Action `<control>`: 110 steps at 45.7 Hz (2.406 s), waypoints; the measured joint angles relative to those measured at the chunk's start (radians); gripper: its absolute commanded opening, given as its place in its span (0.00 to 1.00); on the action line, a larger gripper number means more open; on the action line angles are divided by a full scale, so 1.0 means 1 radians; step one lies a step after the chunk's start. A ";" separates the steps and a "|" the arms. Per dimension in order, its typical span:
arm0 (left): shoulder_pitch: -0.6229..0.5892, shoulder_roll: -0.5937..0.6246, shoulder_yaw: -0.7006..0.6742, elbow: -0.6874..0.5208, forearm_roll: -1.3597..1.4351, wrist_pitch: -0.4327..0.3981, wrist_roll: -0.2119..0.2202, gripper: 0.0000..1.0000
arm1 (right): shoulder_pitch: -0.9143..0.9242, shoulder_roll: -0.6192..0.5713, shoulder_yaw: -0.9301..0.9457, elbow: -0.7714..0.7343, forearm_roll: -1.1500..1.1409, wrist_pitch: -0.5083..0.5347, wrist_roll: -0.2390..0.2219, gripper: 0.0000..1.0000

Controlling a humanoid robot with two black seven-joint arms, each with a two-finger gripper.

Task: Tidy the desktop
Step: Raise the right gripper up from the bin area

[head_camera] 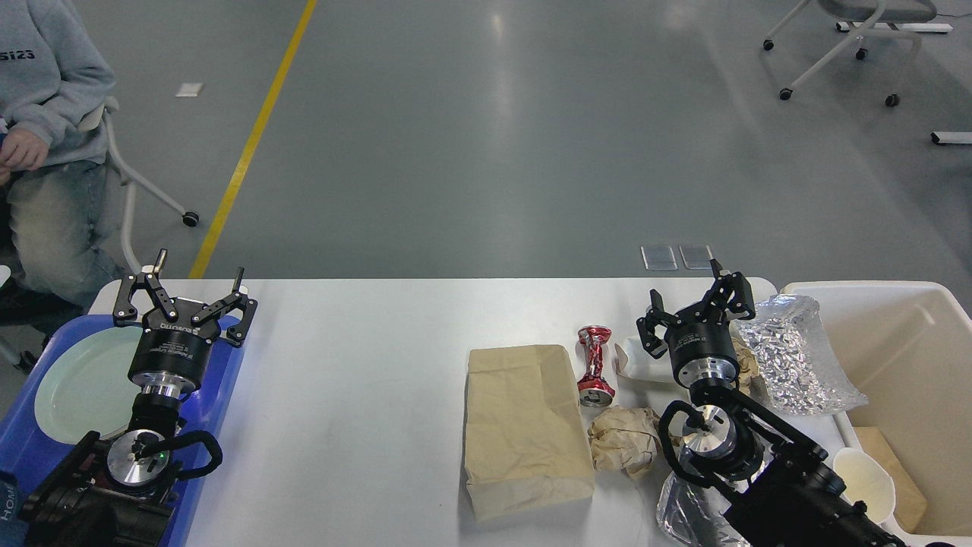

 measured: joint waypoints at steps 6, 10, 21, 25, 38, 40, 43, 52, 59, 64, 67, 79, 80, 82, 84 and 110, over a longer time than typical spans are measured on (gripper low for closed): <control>0.000 0.000 0.000 0.000 0.000 0.000 0.000 0.96 | 0.000 -0.001 0.000 0.001 0.000 0.000 0.000 1.00; 0.000 0.000 0.000 0.000 0.000 0.000 0.000 0.96 | 0.001 -0.015 0.001 0.027 0.001 0.009 0.000 1.00; 0.000 0.000 0.000 0.000 0.000 -0.004 0.000 0.96 | 0.032 -0.173 0.105 0.073 0.016 0.110 -0.002 1.00; 0.000 0.000 0.000 0.000 0.000 -0.004 0.000 0.96 | 0.030 -0.204 0.141 0.065 0.058 0.124 -0.008 1.00; 0.000 -0.001 0.000 -0.001 0.000 -0.006 0.000 0.96 | 0.013 -0.255 0.115 0.042 0.104 0.136 -0.014 1.00; 0.000 -0.001 0.000 -0.001 0.000 -0.006 0.000 0.96 | 0.008 -0.256 0.113 0.041 0.104 0.136 -0.014 1.00; 0.000 -0.001 0.000 -0.001 0.000 -0.006 0.000 0.96 | 0.000 -0.256 0.111 0.040 0.103 0.136 -0.014 1.00; 0.000 0.000 0.000 -0.001 0.000 -0.006 0.000 0.96 | -0.024 -0.259 0.109 0.040 0.103 0.136 -0.013 1.00; 0.000 0.000 0.000 -0.001 0.000 -0.008 0.000 0.96 | -0.050 -0.252 0.108 0.040 0.103 0.135 -0.012 1.00; 0.000 -0.001 0.000 -0.001 0.000 -0.010 0.000 0.96 | -0.065 -0.249 0.108 0.040 0.104 0.135 -0.012 1.00; 0.000 -0.001 0.000 -0.001 -0.001 -0.010 0.000 0.96 | -0.070 -0.249 0.108 0.045 0.104 0.135 -0.011 1.00; 0.000 0.000 0.000 0.000 0.000 -0.010 0.000 0.96 | -0.088 -0.252 0.109 0.047 0.103 0.146 -0.003 1.00; 0.000 0.000 0.000 0.000 0.000 -0.010 0.000 0.96 | -0.092 -0.250 0.109 0.049 0.103 0.150 -0.003 1.00; 0.000 0.000 0.000 0.000 0.000 -0.010 0.000 0.96 | -0.097 -0.247 0.109 0.051 0.103 0.173 -0.003 1.00; 0.000 -0.001 0.000 0.000 0.000 -0.010 0.000 0.96 | -0.100 -0.244 0.109 0.053 0.103 0.266 -0.003 1.00; 0.000 -0.001 0.000 -0.001 0.000 -0.011 0.000 0.96 | 0.190 -0.427 -0.326 0.068 -0.094 0.265 -0.003 1.00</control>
